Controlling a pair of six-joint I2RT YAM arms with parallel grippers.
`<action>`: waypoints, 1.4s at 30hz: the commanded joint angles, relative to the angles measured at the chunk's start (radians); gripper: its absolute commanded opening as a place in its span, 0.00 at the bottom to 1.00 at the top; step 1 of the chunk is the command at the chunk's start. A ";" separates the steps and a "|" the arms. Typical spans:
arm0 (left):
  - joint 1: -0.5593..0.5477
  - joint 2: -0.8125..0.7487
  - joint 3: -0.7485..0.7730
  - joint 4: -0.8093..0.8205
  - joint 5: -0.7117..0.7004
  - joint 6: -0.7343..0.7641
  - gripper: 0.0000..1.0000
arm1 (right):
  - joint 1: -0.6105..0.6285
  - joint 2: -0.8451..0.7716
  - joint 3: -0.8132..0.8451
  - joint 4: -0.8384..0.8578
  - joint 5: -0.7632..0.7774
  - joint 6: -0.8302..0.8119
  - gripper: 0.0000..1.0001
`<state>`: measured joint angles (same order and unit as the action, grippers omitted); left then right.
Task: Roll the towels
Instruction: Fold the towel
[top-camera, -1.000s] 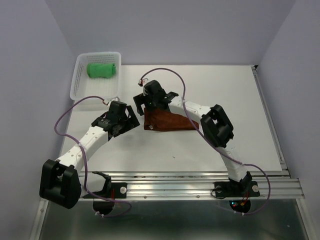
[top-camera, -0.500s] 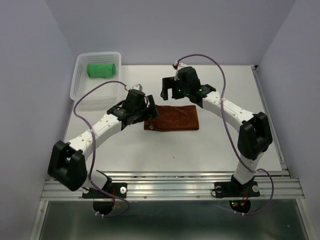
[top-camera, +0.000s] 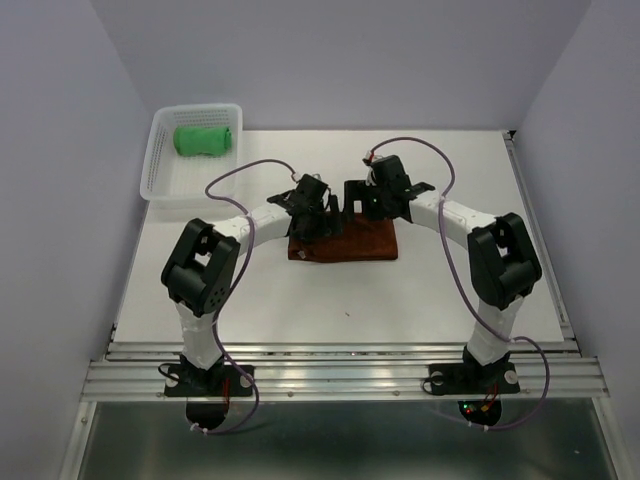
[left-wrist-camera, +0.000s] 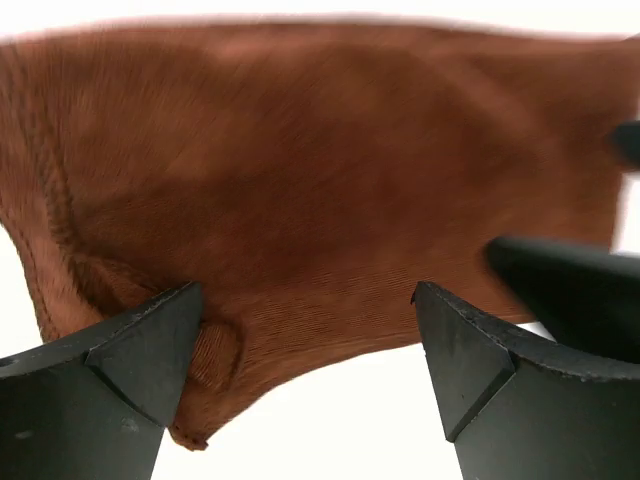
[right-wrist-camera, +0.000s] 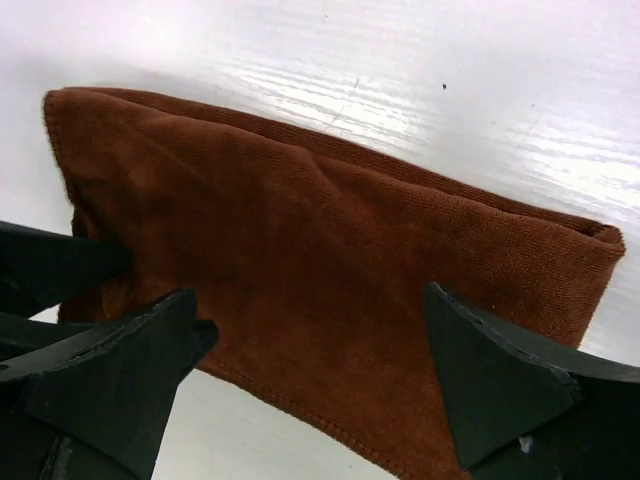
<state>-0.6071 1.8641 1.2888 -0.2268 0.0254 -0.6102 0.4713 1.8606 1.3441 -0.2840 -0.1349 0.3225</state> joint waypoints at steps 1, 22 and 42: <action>-0.002 -0.010 -0.086 -0.008 -0.054 -0.017 0.99 | -0.031 0.058 0.017 0.019 -0.048 0.024 1.00; 0.058 -0.082 -0.186 -0.051 -0.177 -0.046 0.99 | -0.062 0.065 -0.075 0.008 -0.003 -0.022 1.00; 0.040 0.378 0.428 -0.031 0.104 0.402 0.99 | 0.334 -0.380 -0.790 0.486 0.184 0.601 1.00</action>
<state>-0.5468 2.1822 1.6562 -0.2295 0.0853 -0.3111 0.7174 1.4616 0.5907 0.1970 -0.0868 0.7261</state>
